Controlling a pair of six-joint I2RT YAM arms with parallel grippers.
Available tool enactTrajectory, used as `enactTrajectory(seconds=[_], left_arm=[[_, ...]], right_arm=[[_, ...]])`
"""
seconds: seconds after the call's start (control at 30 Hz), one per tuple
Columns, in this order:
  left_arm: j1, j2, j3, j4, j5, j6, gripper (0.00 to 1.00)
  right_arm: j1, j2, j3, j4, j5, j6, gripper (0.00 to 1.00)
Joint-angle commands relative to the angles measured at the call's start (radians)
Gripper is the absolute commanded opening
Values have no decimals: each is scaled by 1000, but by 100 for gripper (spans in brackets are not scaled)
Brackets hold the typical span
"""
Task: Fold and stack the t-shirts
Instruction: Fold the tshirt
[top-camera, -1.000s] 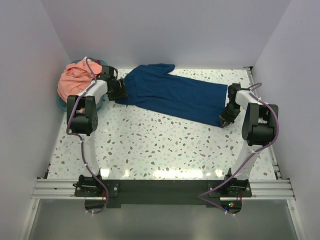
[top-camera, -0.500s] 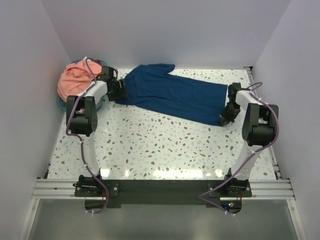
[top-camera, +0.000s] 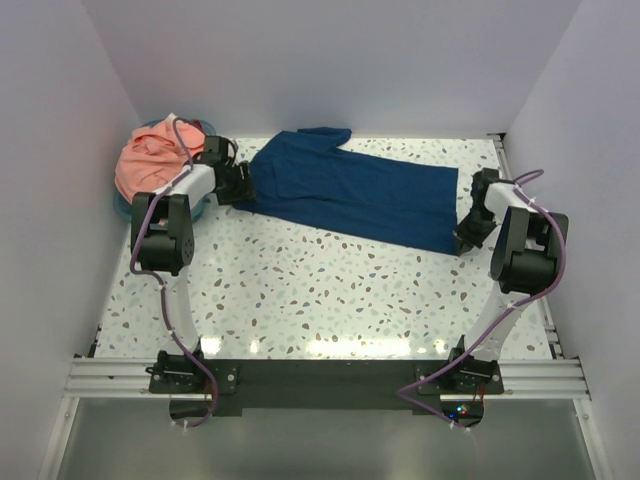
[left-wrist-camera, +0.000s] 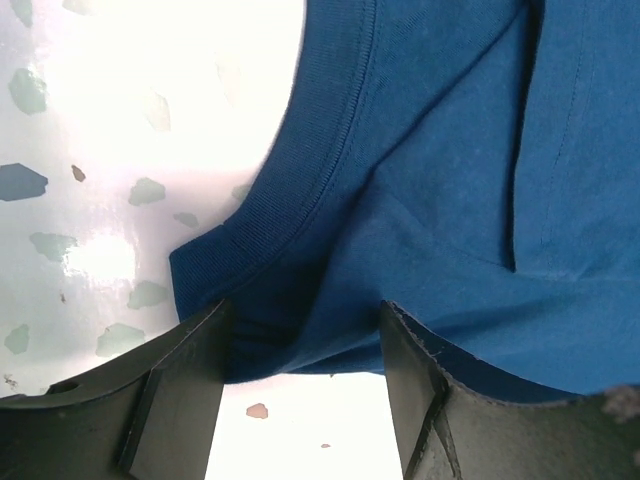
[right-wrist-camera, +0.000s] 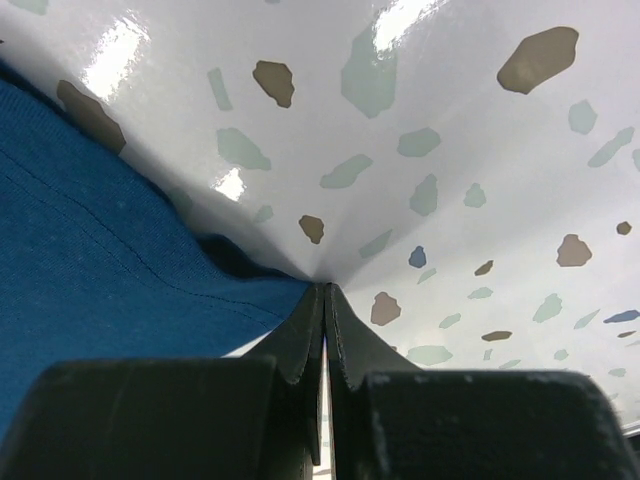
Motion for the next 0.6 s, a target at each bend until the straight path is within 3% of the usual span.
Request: enactTrajectory(seconds=[0.0,0.2,0.37,0.57], left_arm=[[-9,-54,-43,11,-17,33,64],[-22,-46,-32,2,-21,36,60],[-25,-94,-9,-3,-46,24,67],[-31,-95,87,-20,-4,5,69]], right_arm=[[-8,-8,8,0,65,-5,0],[-13,3,19,-14,75,-9,0],[-13,-5,20,-20,78,-20,0],[-13,-24,80,-57,91,-32,0]])
